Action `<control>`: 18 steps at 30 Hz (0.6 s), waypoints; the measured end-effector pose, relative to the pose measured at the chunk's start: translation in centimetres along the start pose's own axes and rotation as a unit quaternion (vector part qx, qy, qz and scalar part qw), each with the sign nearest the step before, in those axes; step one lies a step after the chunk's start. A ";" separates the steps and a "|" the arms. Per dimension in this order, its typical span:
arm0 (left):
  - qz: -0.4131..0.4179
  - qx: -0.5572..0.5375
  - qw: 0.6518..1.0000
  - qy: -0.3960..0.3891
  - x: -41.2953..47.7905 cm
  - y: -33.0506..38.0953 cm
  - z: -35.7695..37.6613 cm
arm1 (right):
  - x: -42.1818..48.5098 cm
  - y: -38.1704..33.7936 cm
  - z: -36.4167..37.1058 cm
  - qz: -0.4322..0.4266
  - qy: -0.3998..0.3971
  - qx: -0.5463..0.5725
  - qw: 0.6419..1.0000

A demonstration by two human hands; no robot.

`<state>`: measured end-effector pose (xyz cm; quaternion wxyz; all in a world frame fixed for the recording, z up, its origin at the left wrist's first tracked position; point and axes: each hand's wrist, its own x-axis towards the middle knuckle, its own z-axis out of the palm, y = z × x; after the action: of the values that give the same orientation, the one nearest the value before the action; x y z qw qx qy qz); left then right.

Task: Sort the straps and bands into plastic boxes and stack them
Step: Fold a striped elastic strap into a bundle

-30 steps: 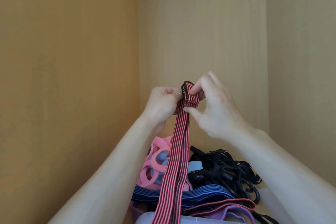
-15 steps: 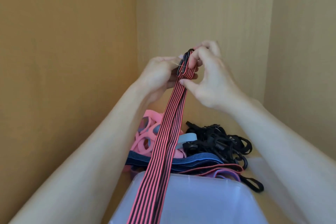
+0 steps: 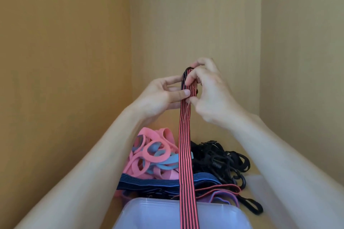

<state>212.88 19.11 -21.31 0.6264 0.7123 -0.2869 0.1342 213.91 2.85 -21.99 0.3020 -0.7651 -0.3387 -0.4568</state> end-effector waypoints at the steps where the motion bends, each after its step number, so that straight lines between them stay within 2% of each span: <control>1: 0.004 0.010 1.000 0.008 0.0 0.0 0.1 | 0.1 -0.1 -0.1 0.001 -0.008 -0.010 1.000; 4: 0.013 0.019 1.000 0.017 0.1 -0.2 0.2 | 0.6 -0.4 -0.6 0.012 -0.021 0.016 1.000; 8: 0.018 -0.013 1.000 -0.012 0.0 -0.1 0.1 | 0.8 -0.1 -1.8 0.077 0.031 0.102 0.991; 10: 0.024 -0.014 0.999 -0.024 0.0 0.1 0.1 | 1.0 0.2 -2.5 0.120 -0.001 0.086 0.989; 13: 0.033 -0.014 0.999 -0.022 0.1 0.3 0.3 | 1.2 -0.2 -3.1 0.137 -0.056 0.137 0.979; 18: 0.028 -0.006 0.999 -0.035 0.1 0.2 0.6 | 1.2 -0.3 -3.5 0.154 -0.039 0.189 0.969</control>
<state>212.74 18.51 -21.15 0.6165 0.7043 -0.3292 0.1247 212.39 0.64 -19.50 0.4941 -0.7545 -0.3086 -0.3021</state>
